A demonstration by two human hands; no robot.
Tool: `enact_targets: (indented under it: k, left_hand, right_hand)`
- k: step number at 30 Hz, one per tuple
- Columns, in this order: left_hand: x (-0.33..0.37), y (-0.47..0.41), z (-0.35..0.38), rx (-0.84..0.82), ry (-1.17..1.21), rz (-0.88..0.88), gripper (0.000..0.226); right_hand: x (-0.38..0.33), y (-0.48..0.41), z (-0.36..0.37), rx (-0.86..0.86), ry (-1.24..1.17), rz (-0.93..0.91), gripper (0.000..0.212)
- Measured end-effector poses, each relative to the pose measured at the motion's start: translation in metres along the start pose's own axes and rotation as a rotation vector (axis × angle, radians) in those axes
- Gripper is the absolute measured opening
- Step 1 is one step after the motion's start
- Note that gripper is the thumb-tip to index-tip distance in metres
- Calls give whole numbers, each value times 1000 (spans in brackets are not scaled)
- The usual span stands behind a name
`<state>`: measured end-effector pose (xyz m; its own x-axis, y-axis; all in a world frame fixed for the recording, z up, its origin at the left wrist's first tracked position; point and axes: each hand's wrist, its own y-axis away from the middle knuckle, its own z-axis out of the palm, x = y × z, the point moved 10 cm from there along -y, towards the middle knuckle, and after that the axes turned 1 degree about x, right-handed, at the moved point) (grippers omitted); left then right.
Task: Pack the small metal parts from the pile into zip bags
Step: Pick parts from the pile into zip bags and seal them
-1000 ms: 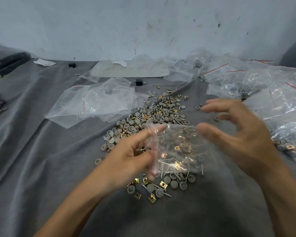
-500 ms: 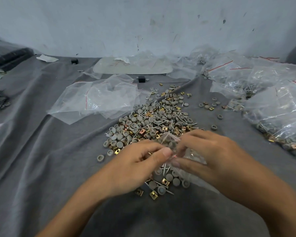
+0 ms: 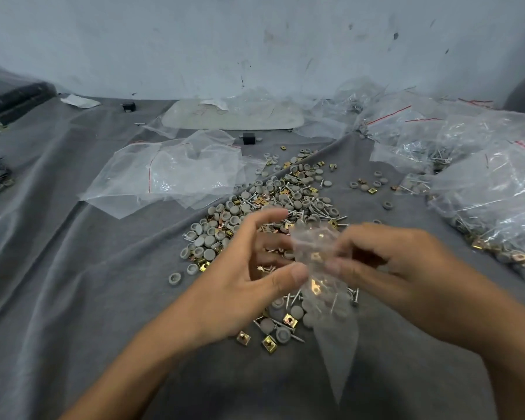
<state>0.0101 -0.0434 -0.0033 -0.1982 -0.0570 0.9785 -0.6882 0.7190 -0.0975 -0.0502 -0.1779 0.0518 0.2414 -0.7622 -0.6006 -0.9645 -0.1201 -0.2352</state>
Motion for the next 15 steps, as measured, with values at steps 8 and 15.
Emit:
enact_targets:
  k: [8, 15]
  left_hand:
    - [-11, 4, 35, -157, 123, -134, 76]
    - [-9, 4, 35, -155, 55, -93, 55]
  right_hand:
    - [0, -1, -14, 157, -261, 1, 32]
    - [9, 3, -5, 16, -388, 49, 35]
